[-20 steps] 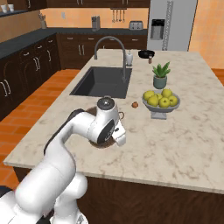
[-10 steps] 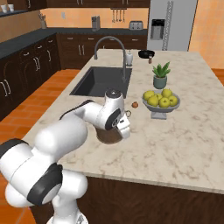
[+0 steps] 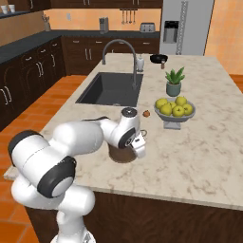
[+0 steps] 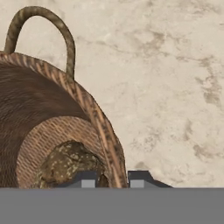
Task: Open the cabinet, pick up the bread from the cabinet and place it in the basket. Then move the basket to the dining counter.
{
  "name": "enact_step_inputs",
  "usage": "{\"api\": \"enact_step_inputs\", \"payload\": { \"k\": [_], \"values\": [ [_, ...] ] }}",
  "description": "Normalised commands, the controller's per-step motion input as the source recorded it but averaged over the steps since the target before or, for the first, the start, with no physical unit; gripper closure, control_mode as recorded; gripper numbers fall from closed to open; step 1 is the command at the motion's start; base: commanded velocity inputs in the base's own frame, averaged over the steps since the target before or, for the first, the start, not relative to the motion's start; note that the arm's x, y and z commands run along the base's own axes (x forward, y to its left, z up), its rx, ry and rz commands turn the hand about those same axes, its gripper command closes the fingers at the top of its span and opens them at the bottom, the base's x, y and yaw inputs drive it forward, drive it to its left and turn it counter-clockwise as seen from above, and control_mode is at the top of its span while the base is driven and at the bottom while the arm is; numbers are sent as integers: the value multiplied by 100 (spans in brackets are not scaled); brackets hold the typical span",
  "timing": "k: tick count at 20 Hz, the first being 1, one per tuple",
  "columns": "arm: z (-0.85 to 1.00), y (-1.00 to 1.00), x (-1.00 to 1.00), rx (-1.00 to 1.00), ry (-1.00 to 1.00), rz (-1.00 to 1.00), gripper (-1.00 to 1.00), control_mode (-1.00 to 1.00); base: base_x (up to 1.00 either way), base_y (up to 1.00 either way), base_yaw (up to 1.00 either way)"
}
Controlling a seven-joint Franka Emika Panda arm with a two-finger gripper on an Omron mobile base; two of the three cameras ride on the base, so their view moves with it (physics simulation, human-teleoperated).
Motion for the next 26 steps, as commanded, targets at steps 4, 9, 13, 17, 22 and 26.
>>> {"api": "enact_step_inputs", "payload": {
  "k": [4, 9, 13, 17, 22, 26],
  "values": [
    [-51, 0, 12, 0, 0, -1, 100, -100, 0, 0, 0],
    [0, 3, -11, 1, -12, 1, -100, -100, 0, 0, 0],
    [36, 18, -35, 4, -21, 7, -100, -100, 0, 0, 0],
    [29, 28, -36, 0, -5, 5, -100, -100, 0, 0, 0],
    [39, 79, -85, 2, 0, 10, -100, -100, 0, 0, 0],
    [44, 100, -99, 0, 0, 14, -100, -100, 0, 0, 0]
  ]
}}
